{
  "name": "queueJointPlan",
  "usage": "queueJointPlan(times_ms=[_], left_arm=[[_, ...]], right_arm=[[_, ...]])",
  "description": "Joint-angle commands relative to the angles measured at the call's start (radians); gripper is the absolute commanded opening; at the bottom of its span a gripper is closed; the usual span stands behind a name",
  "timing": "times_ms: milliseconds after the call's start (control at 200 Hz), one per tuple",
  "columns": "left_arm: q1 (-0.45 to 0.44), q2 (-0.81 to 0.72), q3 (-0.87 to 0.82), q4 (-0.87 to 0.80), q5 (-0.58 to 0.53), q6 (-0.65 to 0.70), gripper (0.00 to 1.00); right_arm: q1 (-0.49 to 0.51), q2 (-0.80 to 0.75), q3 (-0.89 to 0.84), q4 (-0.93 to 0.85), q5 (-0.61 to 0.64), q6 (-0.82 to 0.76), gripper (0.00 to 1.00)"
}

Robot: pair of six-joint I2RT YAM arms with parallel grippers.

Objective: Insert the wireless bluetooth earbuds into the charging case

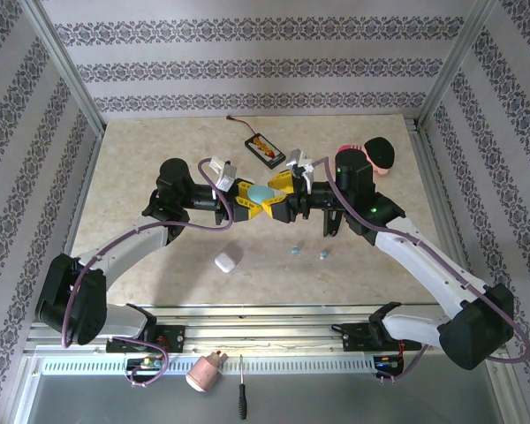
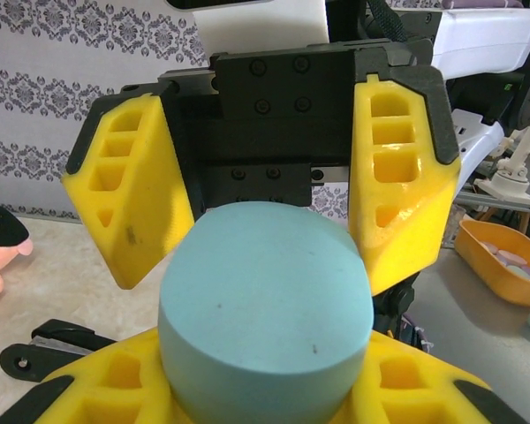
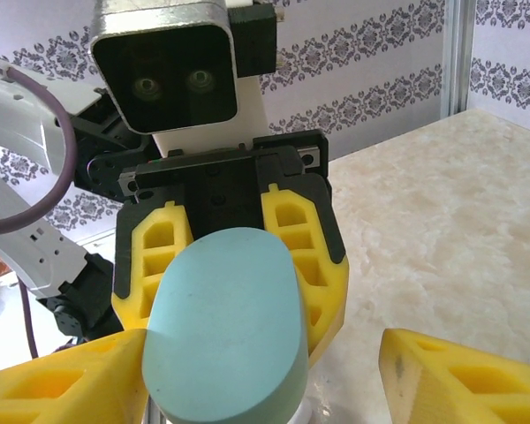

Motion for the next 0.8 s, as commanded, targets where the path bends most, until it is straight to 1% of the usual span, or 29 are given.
queueJointPlan(times_ms=[0,75,320,570,680,794], left_arm=[[0.008,-0.016,-0.007,-0.006,0.019,0.047,0.33],[0.007,-0.016,-0.010,-0.028,0.018,0.070,0.33],[0.009,-0.025,-0.017,-0.030,0.018,0.080,0.33],[0.008,-0.036,-0.028,-0.038,0.017,0.097,0.33],[0.009,-0.037,-0.032,-0.042,0.012,0.101,0.33],[0.010,-0.037,-0.039,-0.043,-0.007,0.114,0.33]], right_arm=[[-0.022,-0.002,0.021,0.028,0.056,0.039,0.67],[-0.029,-0.004,0.021,0.044,0.062,0.058,0.67],[-0.036,0.002,0.016,0.071,0.079,0.093,0.68],[-0.046,0.008,0.026,0.077,0.127,0.123,0.68],[-0.046,0.009,0.031,0.078,0.107,0.125,0.70],[-0.046,-0.005,0.020,0.105,0.049,0.126,0.76]])
